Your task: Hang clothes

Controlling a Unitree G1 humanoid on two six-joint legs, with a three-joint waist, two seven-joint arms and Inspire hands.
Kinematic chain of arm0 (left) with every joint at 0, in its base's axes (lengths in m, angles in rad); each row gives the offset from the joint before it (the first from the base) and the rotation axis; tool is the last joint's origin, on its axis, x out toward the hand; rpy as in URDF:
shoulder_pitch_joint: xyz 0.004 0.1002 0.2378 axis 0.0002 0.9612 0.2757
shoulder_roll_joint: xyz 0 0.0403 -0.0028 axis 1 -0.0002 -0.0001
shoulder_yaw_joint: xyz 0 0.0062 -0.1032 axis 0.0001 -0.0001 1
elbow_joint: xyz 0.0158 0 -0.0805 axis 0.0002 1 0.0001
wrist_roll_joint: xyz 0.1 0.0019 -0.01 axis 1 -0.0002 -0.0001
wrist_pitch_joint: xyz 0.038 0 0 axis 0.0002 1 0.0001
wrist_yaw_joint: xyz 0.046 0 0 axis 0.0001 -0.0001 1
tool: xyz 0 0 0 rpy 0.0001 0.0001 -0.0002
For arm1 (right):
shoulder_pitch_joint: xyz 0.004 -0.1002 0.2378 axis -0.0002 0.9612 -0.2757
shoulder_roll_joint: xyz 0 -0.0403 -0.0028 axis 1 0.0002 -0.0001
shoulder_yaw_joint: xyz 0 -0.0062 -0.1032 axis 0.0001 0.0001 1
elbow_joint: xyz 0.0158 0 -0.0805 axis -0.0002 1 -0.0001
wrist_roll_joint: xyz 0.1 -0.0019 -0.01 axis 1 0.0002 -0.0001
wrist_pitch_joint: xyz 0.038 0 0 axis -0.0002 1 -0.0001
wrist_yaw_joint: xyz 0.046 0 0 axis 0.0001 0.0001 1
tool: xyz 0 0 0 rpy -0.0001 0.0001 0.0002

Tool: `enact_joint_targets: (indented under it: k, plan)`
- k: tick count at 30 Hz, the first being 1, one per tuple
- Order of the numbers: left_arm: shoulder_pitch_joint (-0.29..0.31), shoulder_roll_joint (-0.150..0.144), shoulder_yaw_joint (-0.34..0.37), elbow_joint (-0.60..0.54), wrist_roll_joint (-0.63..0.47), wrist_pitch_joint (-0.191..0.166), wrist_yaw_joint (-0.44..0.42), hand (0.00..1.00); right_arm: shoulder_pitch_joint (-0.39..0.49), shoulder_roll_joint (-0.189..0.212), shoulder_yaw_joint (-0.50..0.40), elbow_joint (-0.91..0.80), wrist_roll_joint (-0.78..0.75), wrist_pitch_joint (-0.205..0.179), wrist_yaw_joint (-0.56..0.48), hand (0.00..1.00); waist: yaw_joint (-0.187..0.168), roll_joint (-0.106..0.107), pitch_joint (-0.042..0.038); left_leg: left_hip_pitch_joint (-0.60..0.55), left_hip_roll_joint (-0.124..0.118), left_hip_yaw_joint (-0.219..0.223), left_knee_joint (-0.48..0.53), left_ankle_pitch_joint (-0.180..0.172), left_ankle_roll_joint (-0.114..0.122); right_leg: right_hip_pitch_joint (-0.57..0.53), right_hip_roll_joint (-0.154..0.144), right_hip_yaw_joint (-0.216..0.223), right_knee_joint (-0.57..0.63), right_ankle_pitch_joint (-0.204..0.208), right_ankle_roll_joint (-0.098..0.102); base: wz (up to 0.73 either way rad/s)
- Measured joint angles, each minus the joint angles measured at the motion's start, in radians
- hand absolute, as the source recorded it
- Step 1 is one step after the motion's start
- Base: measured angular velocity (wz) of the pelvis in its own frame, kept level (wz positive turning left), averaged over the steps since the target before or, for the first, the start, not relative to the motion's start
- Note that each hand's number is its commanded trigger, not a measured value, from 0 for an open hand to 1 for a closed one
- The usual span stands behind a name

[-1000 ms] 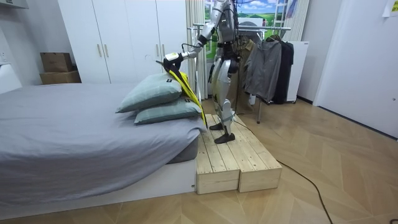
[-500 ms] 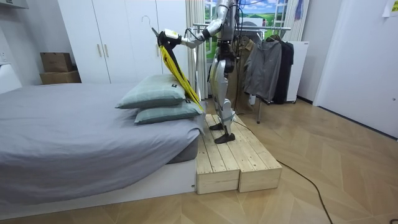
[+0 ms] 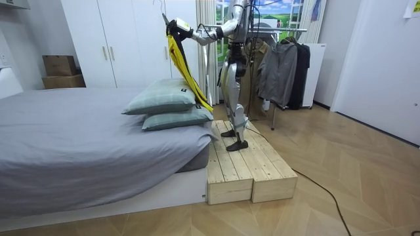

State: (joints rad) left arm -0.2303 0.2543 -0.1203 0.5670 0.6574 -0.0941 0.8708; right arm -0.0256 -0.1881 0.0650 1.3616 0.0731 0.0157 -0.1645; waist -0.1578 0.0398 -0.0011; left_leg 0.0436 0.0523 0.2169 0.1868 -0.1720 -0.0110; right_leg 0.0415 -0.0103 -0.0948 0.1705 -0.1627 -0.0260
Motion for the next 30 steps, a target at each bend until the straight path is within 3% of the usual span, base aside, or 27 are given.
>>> enact_joint_targets:
  k: [7, 15, 22, 30]
  plan:
    - [0.0, 0.0, 0.001, -0.025, 0.002, 0.0, 0.0, 1.0, 0.012, -0.001, -0.012, 0.007, -0.019, 0.0, -0.016, 0.0, -0.002, -0.002, 0.0015, 0.002, -0.006, -0.007, -0.005, 0.0, 0.0, 0.007, -0.004, -0.011, -0.002, -0.003, 0.004, 0.02]
    - [0.011, 0.008, -0.001, -0.053, 0.002, 0.0, 0.0, 1.0, 0.031, -0.01, -0.019, -0.001, -0.246, 0.001, -0.094, 0.0, -0.001, -0.003, 0.002, 0.01, -0.009, -0.006, -0.015, 0.0, 0.0, 0.014, -0.004, -0.001, -0.003, -0.004, 0.007, -0.02]
    - [0.024, 0.008, -0.001, -0.055, 0.002, 0.002, 0.026, 1.0, 0.024, -0.018, -0.047, -0.047, -0.285, 0.006, -0.296, 0.0, 0.021, -0.004, 0.0024, 0.012, -0.01, 0.0, -0.018, 0.0, 0.0, 0.001, -0.003, 0.01, 0.001, -0.005, 0.008, -0.04]
    - [0.047, 0.009, -0.027, -0.071, -0.001, 0.001, 0.056, 1.0, -0.02, -0.027, -0.048, -0.273, -0.513, -0.009, -0.54, 0.0, 0.037, -0.009, 0.0051, 0.001, -0.011, -0.008, -0.018, 0.0, 0.0, -0.004, -0.006, -0.006, 0.007, -0.005, 0.008, 0.03]
